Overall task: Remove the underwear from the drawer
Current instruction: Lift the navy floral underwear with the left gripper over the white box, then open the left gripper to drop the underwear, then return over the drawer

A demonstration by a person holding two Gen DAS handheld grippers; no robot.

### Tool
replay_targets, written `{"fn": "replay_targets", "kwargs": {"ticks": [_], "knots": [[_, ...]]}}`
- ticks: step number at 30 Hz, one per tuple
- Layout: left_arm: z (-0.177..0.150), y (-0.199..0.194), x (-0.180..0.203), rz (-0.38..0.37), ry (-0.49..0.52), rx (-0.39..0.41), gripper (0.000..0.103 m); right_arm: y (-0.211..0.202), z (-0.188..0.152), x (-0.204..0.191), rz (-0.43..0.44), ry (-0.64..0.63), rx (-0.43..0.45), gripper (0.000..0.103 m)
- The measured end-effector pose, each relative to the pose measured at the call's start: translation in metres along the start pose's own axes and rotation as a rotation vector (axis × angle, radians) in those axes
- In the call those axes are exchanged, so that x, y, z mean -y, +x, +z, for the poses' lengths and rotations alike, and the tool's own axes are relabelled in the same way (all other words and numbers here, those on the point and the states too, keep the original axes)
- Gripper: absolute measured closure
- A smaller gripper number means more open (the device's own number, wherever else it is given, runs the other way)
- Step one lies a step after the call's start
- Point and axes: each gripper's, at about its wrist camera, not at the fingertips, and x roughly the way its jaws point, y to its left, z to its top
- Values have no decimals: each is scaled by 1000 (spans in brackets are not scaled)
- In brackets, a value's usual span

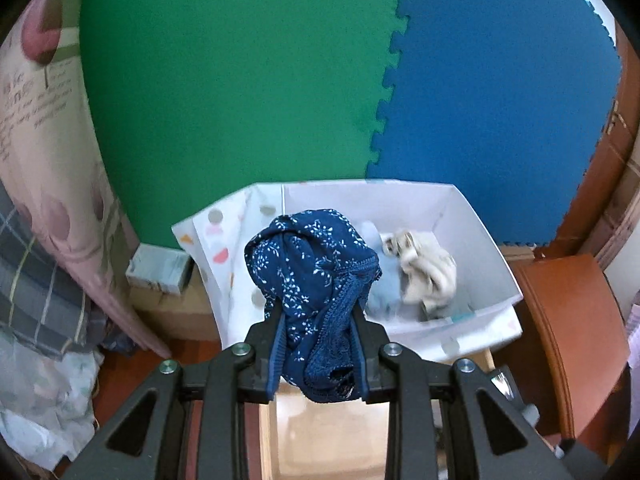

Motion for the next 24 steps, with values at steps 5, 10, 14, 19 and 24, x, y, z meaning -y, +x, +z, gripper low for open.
{"fn": "replay_targets", "kwargs": {"ticks": [5, 10, 14, 19, 24], "knots": [[18, 40, 9, 28, 68, -20, 75, 0, -1, 1, -1, 0, 0, 38], [18, 80, 23, 58, 124, -56, 75, -1, -3, 1, -1, 0, 0, 38], [10, 118, 33, 68, 154, -116, 75, -1, -4, 1, -2, 0, -1, 38], [3, 144, 35, 77, 147, -147, 75, -1, -6, 4, -3, -2, -2, 38], [2, 153, 33, 90, 157, -157, 74, -7, -4, 5, -4, -3, -6, 38]]}}
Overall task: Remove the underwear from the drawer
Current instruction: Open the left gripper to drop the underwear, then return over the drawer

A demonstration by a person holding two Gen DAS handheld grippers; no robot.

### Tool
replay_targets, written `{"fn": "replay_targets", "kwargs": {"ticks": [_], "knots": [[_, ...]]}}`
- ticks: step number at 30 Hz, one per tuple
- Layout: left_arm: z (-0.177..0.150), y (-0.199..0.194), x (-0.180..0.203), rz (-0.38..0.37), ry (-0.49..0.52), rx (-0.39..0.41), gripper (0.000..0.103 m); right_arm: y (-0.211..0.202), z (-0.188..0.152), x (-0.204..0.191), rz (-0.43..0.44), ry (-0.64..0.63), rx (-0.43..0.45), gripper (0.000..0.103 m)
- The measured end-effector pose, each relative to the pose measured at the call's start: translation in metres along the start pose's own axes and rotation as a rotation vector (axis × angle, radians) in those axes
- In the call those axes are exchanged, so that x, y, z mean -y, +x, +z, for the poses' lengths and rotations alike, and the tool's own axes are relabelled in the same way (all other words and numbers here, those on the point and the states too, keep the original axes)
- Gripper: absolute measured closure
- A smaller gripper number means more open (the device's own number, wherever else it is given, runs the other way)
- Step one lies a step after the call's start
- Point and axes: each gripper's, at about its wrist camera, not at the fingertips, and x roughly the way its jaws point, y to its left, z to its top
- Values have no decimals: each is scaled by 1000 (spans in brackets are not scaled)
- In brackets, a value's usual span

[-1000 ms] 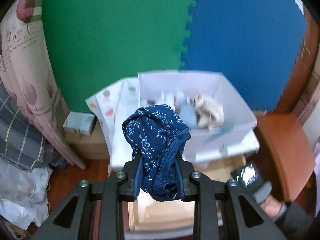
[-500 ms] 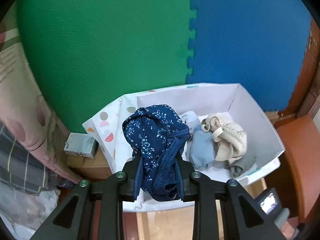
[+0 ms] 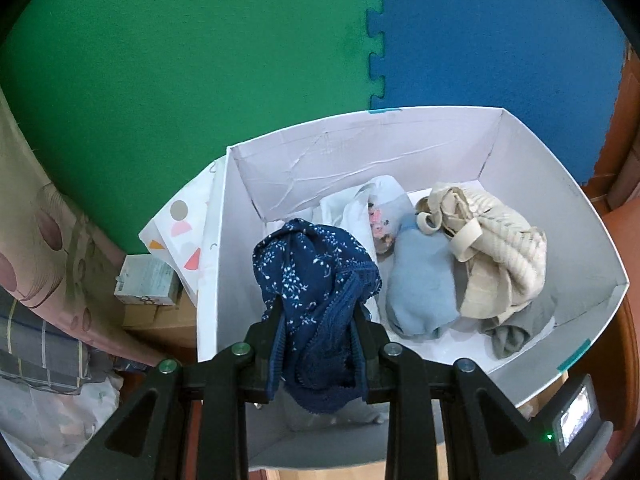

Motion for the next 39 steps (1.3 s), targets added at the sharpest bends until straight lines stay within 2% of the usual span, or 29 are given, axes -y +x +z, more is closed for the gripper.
{"fn": "replay_targets", "kwargs": {"ticks": [5, 9, 13, 15, 17, 29, 34, 39], "knots": [[-1, -2, -5, 13, -29, 11, 70, -3, 2, -2, -1, 1, -1, 38], [-1, -8, -9, 21, -55, 22, 63, -3, 1, -2, -1, 2, -1, 38], [0, -17, -8, 41, -47, 35, 58, 3, -1, -4, -2, 1, -3, 37], [0, -23, -6, 52, -36, 43, 49, 3, -1, -5, -2, 0, -3, 37], [-1, -31, -3, 52, -21, 55, 47, 3, -1, -5, -3, 1, -3, 36], [-17, -76, -8, 1, -27, 85, 47, 5, -4, -3, -9, -9, -17, 34], [-43, -98, -16, 7, -22, 96, 47, 6, -7, 1, -21, -21, -27, 32], [-79, -101, -28, 20, -38, 67, 47, 5, -12, 4, -37, -35, -44, 30]]}}
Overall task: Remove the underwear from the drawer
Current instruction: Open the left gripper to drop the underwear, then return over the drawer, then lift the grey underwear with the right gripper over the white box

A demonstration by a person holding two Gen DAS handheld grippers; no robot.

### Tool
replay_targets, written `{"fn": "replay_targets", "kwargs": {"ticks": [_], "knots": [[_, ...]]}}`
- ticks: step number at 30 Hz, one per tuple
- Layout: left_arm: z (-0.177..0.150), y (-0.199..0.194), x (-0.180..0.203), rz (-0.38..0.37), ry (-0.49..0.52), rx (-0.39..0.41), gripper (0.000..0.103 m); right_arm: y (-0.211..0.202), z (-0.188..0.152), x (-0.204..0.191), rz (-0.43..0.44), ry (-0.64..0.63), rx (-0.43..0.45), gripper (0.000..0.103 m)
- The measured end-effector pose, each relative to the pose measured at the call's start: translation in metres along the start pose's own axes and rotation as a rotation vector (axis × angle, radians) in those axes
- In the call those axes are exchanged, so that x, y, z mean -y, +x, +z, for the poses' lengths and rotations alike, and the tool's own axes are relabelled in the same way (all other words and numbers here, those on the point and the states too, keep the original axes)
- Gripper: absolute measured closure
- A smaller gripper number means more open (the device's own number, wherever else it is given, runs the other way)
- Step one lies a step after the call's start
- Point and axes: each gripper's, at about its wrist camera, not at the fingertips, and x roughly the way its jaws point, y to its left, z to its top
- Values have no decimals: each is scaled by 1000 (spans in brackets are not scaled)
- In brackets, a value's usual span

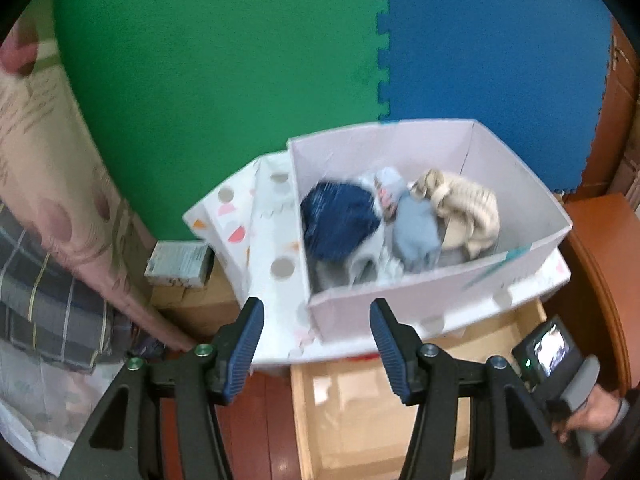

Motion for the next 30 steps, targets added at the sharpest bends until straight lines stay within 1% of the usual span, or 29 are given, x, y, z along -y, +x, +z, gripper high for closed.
{"fn": "replay_targets", "kwargs": {"ticks": [3, 5, 6, 11, 14, 19, 22, 25, 27, 28, 30], "knots": [[-23, 6, -8, -2, -28, -33, 47, 1, 1, -2, -13, -9, -11, 28], [-37, 13, -11, 15, -36, -53, 47, 2, 1, 0, -19, -14, -19, 27], [-46, 19, -12, 26, -42, -67, 47, 2, 0, 1, -22, -18, -23, 27], [-84, 45, -13, 29, -92, -135, 47, 4, -3, 4, -41, -31, -45, 23], [-105, 59, -8, 36, -140, -161, 47, 6, -6, 7, -53, -38, -62, 20], [-134, 77, 7, 53, -151, -181, 47, 9, -9, 7, -65, -40, -80, 19], [-145, 86, 15, 42, -165, -197, 47, 14, -3, 3, -66, -41, -92, 17], [-154, 94, 17, 30, -196, -221, 47, 21, 7, -12, -70, -33, -108, 16], [-160, 99, 17, 42, -212, -234, 47, 25, 9, -14, -73, -23, -113, 16], [-161, 100, 17, 45, -221, -244, 47, 18, 16, -19, -75, -15, -120, 15], [-161, 98, 14, 52, -236, -228, 47, 22, 24, -21, -77, -5, -129, 15]]}}
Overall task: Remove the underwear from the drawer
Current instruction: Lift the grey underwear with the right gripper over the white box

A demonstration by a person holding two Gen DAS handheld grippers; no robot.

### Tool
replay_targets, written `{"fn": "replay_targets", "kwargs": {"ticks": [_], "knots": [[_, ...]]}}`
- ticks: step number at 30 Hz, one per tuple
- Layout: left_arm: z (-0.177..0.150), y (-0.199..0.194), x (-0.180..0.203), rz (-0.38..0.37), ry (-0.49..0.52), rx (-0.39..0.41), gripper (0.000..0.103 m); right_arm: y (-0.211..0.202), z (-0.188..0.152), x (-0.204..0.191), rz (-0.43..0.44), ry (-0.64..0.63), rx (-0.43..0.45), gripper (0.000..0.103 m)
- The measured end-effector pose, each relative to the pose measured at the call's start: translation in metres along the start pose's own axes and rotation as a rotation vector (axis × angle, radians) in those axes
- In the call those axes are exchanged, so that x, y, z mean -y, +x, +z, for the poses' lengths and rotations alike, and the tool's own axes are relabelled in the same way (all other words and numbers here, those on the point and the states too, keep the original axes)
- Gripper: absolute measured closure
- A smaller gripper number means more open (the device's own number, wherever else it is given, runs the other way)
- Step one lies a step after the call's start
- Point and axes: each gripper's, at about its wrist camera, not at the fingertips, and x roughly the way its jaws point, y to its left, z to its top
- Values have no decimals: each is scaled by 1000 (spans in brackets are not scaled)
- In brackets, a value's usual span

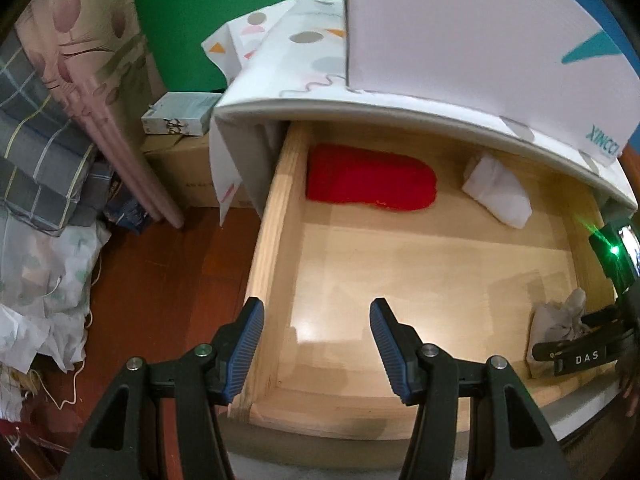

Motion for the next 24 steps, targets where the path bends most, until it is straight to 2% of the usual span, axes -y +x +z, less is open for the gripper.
{"fn": "replay_targets", "kwargs": {"ticks": [6, 9, 16, 20, 24], "knots": [[-3, -1, -9, 14, -66, 18, 47, 2, 16, 7, 6, 48, -21, 15], [-2, -1, -12, 6, -84, 19, 47, 0, 18, 6, 3, 46, -10, 24], [-2, -1, -20, -17, -118, 22, 47, -8, 17, -6, -63, 18, 43, 34], [-2, 0, -22, -10, -133, 19, 47, -15, 10, 0, -43, 42, 85, 45], [-2, 0, -21, 1, -128, 25, 47, -17, 7, 2, -49, 58, 105, 47]]}}
